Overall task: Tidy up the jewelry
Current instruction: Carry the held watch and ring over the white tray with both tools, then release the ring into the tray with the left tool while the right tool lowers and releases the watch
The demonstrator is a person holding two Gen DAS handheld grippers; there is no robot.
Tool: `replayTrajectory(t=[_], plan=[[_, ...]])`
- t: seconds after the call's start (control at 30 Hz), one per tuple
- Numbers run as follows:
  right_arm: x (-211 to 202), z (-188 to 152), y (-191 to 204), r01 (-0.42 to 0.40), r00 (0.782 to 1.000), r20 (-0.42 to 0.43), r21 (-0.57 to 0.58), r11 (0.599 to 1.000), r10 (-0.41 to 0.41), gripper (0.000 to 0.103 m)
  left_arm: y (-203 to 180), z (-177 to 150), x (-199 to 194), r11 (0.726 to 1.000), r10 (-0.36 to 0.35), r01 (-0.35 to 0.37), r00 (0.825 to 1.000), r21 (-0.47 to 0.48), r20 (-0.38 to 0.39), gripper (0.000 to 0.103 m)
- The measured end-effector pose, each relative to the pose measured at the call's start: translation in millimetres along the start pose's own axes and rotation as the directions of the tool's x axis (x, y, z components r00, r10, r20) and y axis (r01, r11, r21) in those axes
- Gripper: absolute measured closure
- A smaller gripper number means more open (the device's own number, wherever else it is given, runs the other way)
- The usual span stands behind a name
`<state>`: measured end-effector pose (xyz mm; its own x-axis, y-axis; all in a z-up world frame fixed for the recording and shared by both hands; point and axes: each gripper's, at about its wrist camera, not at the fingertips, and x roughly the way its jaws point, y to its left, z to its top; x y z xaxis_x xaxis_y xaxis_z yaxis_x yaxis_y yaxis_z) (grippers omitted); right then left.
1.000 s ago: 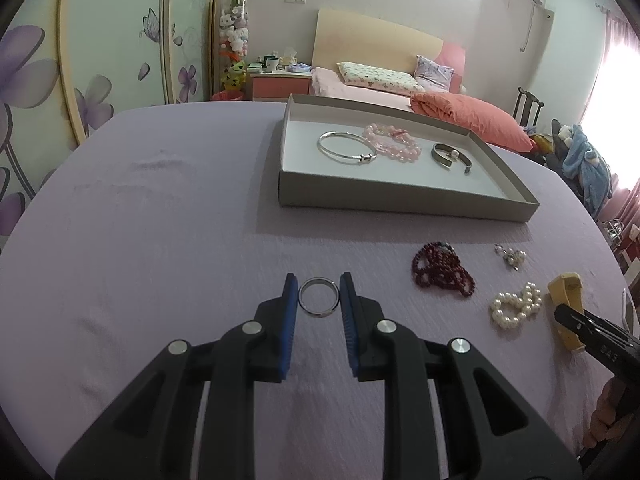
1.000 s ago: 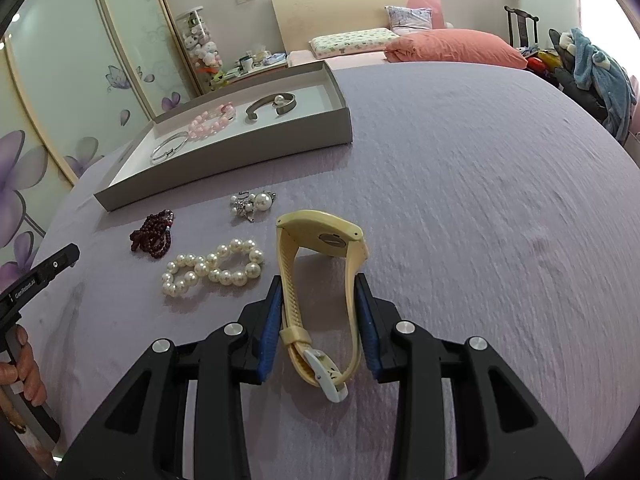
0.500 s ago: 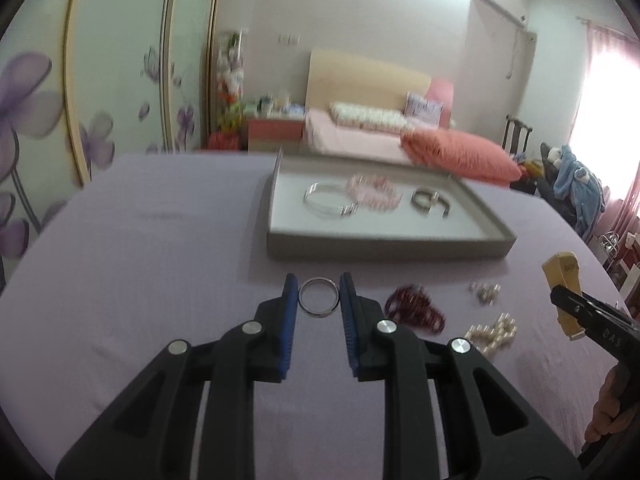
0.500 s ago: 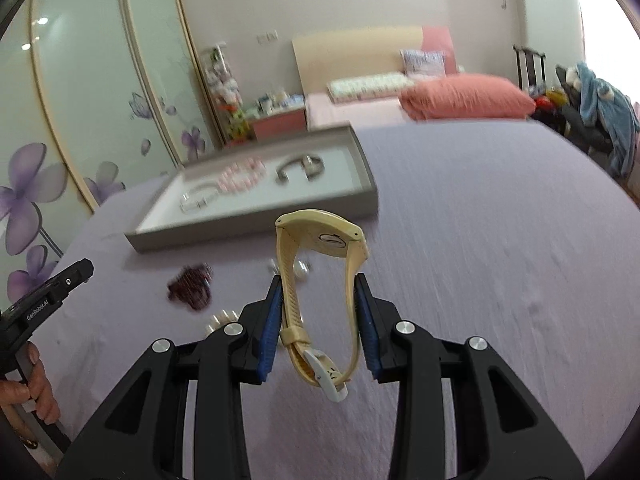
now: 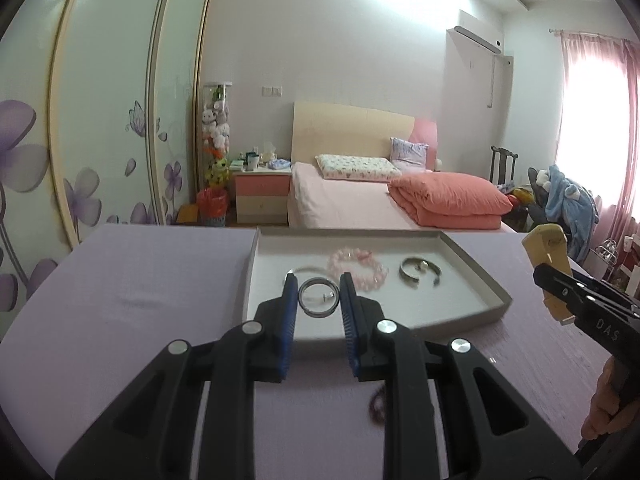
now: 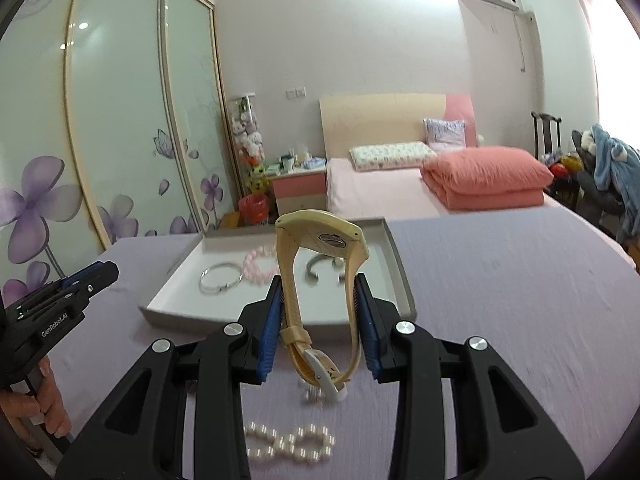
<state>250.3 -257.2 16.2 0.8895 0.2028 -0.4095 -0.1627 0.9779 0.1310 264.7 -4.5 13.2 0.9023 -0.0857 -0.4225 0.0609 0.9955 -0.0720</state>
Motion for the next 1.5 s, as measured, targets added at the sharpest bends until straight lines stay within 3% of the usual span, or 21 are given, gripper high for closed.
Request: replayTrajectory(t=[0.13, 0.37, 0.73, 1.07, 1.2, 1.3, 1.4, 1.5], plan=[[17, 10, -1, -0.01, 0.999, 0.03, -0.029, 1.0, 0.011, 0.067, -1, 12, 20, 1.0, 0.007, -0.008, 0.999, 0.024, 0.032, 0.081], [60, 20, -7, -0.033, 0.999, -0.007, -0.026, 0.999, 0.033, 0.067, 6, 28, 61, 1.0, 0.006, -0.006, 0.998, 0.005, 0.058, 0.081], [106, 15, -16, -0.028, 0.994, -0.108, 0.001, 1.0, 0.028, 0.067, 10, 34, 125, 1.0, -0.005, 0.005, 1.0, -0.015, -0.011, 0.081], [128, 18, -12, -0.052, 0.984, -0.172, 0.021, 0.998, 0.055, 0.066, 6, 32, 155, 1.0, -0.009, 0.008, 0.998, -0.015, -0.061, 0.081], [133, 19, -13, -0.047, 0.98, -0.191, 0.023, 0.999, 0.051, 0.061, 10, 33, 161, 1.0, -0.013, 0.011, 0.996, -0.028, -0.086, 0.081], [136, 17, -14, -0.045, 0.976, -0.212, 0.032, 0.998, 0.051, 0.056, 10, 34, 164, 0.999, -0.015, 0.012, 0.995, -0.032, -0.096, 0.077], [136, 16, -13, -0.054, 0.975, -0.215, 0.039, 0.998, 0.061, 0.051, 7, 35, 164, 1.0, -0.012, 0.01, 0.996, -0.021, -0.094, 0.062], [132, 19, -12, -0.061, 0.978, -0.199, 0.038, 0.997, 0.067, 0.046, 7, 35, 163, 1.0, -0.011, 0.009, 0.996, -0.018, -0.089, 0.059]])
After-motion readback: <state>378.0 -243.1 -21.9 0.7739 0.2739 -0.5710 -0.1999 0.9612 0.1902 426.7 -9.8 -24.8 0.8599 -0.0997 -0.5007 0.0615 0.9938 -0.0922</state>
